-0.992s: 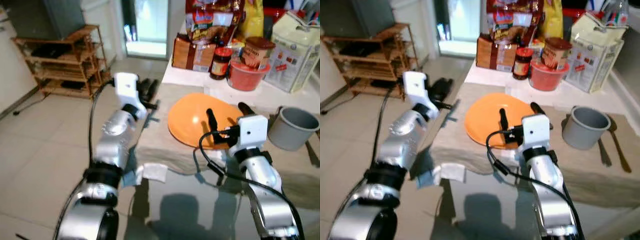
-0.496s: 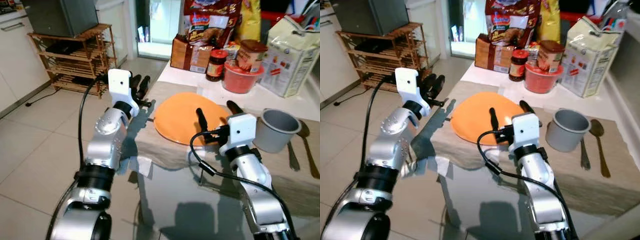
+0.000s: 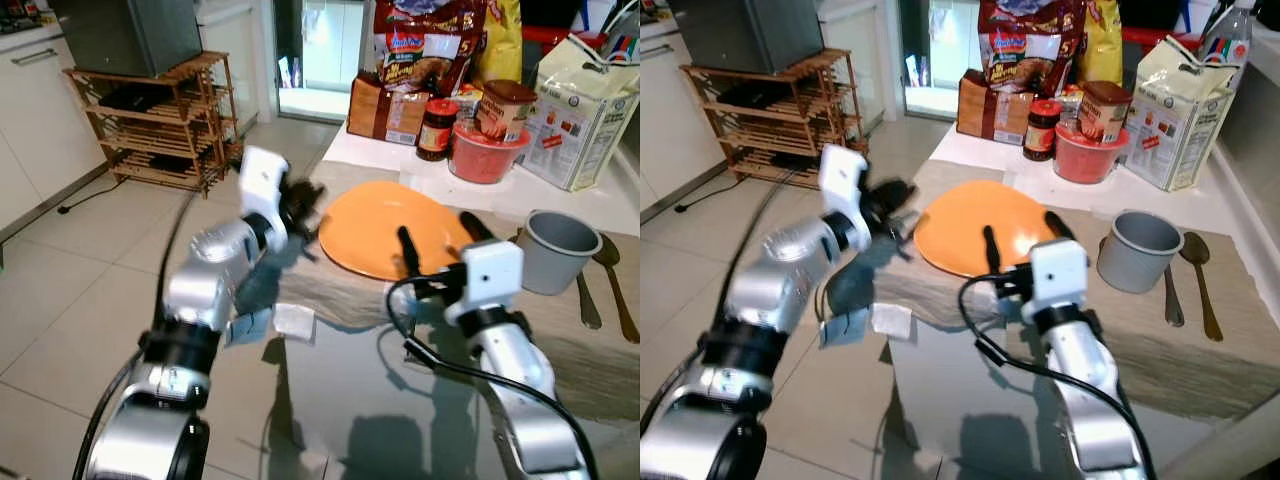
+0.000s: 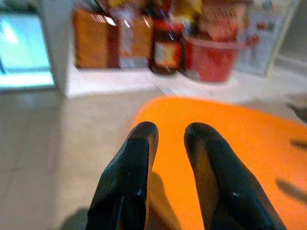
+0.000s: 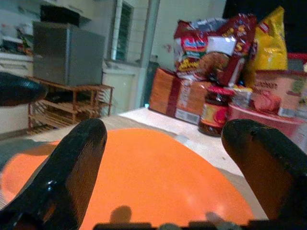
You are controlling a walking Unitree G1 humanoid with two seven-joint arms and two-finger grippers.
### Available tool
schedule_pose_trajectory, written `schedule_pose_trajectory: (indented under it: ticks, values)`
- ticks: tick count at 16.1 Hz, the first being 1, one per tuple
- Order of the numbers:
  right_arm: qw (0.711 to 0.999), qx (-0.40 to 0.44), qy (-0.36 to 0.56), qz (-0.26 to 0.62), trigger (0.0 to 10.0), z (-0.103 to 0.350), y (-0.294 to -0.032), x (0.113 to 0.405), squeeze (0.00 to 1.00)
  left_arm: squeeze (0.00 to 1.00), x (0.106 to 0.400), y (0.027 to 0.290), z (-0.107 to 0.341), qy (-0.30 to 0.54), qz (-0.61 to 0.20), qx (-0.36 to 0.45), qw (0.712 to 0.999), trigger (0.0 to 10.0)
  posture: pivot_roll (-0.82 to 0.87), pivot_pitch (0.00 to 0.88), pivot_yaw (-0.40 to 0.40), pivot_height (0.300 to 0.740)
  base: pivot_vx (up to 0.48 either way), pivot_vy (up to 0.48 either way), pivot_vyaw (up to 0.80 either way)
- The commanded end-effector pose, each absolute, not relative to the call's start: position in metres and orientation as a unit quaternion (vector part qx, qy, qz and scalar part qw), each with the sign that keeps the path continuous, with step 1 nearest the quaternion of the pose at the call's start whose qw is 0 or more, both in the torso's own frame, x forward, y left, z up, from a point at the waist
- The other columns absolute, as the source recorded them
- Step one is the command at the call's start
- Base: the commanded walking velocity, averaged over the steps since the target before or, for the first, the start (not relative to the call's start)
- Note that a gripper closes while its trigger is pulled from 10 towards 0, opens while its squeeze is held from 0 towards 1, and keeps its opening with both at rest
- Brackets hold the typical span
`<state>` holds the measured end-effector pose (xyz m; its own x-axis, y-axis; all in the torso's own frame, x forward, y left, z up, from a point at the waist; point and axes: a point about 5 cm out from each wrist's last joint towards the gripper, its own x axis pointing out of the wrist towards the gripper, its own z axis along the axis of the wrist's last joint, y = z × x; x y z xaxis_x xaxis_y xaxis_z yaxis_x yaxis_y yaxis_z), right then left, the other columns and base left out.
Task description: Setting the table
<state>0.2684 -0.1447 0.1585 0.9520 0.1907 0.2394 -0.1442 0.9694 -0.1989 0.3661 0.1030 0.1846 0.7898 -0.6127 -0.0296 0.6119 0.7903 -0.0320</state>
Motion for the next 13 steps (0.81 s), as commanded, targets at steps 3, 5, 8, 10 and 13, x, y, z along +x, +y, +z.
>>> schedule_pose_trajectory:
  ticks: [3, 5, 8, 10, 13]
  values:
    - [0.986, -0.092, -0.124, 0.065, 10.0, 0.159, -0.153, 0.265, 0.0, 0.0, 0.365, 0.085, 0.176, 0.038, -0.358, 0.002, 0.933, 10.0, -0.13, 0.0, 0.044, 0.74, 0.0, 0.0, 0.0]
    - [0.987, -0.09, -0.117, 0.065, 10.0, 0.156, -0.151, 0.263, 0.0, 0.0, 0.369, 0.085, 0.171, 0.047, -0.346, 0.0, 0.937, 10.0, -0.14, 0.0, 0.042, 0.74, 0.0, 0.0, 0.0]
    - [0.987, -0.092, -0.11, 0.066, 10.0, 0.154, -0.153, 0.262, 0.0, 0.0, 0.372, 0.089, 0.168, 0.057, -0.329, -0.007, 0.943, 10.0, -0.14, 0.0, 0.04, 0.74, 0.0, 0.0, 0.0]
    - [0.988, -0.092, -0.107, 0.065, 10.0, 0.154, -0.154, 0.262, 0.0, 0.0, 0.377, 0.096, 0.168, 0.058, -0.31, -0.004, 0.949, 10.0, -0.14, 0.0, 0.04, 0.74, 0.0, 0.0, 0.0]
    - [0.988, -0.093, -0.102, 0.066, 10.0, 0.152, -0.155, 0.261, 0.0, 0.0, 0.382, 0.102, 0.171, 0.055, -0.297, -0.003, 0.953, 10.0, -0.14, 0.0, 0.038, 0.74, 0.0, 0.0, 0.0]
